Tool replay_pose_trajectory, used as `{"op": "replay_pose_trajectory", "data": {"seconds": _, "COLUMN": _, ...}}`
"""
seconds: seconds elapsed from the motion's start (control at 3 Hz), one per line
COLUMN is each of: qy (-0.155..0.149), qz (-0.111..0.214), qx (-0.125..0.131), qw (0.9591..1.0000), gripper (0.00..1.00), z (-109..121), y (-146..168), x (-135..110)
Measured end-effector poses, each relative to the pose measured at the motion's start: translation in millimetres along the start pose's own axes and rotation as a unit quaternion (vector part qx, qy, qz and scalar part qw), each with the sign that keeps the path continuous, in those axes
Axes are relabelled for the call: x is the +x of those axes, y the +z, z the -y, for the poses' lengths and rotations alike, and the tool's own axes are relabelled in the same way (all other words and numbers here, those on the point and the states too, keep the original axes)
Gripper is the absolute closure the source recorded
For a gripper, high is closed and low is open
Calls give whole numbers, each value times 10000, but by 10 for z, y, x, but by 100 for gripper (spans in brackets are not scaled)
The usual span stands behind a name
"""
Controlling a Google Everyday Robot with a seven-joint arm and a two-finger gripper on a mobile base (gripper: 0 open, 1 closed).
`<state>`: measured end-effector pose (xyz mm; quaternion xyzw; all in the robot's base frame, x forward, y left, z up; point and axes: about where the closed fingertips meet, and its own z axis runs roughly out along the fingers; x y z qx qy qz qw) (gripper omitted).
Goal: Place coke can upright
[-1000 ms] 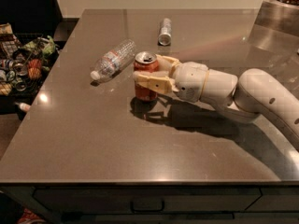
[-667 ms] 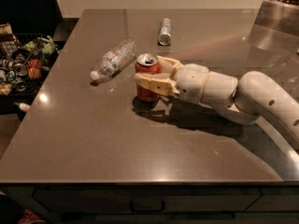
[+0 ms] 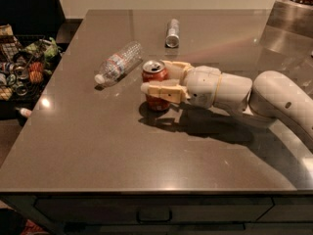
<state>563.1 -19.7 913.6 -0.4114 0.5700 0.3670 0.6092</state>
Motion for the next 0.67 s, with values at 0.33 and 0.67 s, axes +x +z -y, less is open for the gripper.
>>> {"op": "replay_pose_trajectory", "data": {"seconds": 0.33, "qy": -3, "qz": 2, "qx": -15, "qw": 10000, "gripper": 0, "z": -10, "y": 14, "x": -5}}
{"op": "replay_pose_trajectory", "data": {"seconds": 0.67, "qy": -3, "qz": 2, "qx": -15, "qw": 10000, "gripper": 0, "z": -11, "y": 15, "x": -5}}
